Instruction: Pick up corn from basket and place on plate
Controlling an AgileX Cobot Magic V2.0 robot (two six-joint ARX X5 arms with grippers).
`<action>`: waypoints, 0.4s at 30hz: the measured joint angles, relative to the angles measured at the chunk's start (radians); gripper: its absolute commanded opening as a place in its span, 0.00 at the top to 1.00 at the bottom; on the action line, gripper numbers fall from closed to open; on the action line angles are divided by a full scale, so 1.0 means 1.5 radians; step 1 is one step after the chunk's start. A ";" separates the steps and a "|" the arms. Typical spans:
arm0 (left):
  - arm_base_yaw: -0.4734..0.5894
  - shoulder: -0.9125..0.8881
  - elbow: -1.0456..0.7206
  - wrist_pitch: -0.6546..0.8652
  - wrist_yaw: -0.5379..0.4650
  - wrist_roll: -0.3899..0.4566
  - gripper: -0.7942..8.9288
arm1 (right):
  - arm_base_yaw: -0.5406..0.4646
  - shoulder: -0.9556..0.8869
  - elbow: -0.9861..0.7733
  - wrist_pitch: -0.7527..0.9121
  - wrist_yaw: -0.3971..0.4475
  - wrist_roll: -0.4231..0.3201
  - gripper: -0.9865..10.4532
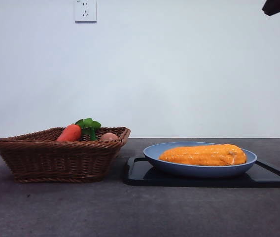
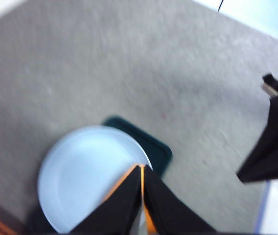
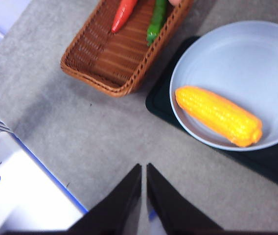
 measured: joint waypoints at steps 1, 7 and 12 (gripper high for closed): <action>0.007 0.000 0.000 0.011 0.000 0.008 0.91 | 0.000 0.000 0.000 0.006 0.000 0.000 0.91; 0.096 -0.033 0.000 0.056 -0.004 0.030 0.91 | 0.000 0.000 0.000 0.027 0.000 0.000 0.91; 0.182 -0.129 0.000 0.054 -0.003 0.033 0.91 | 0.000 0.000 0.000 0.027 0.000 0.000 0.91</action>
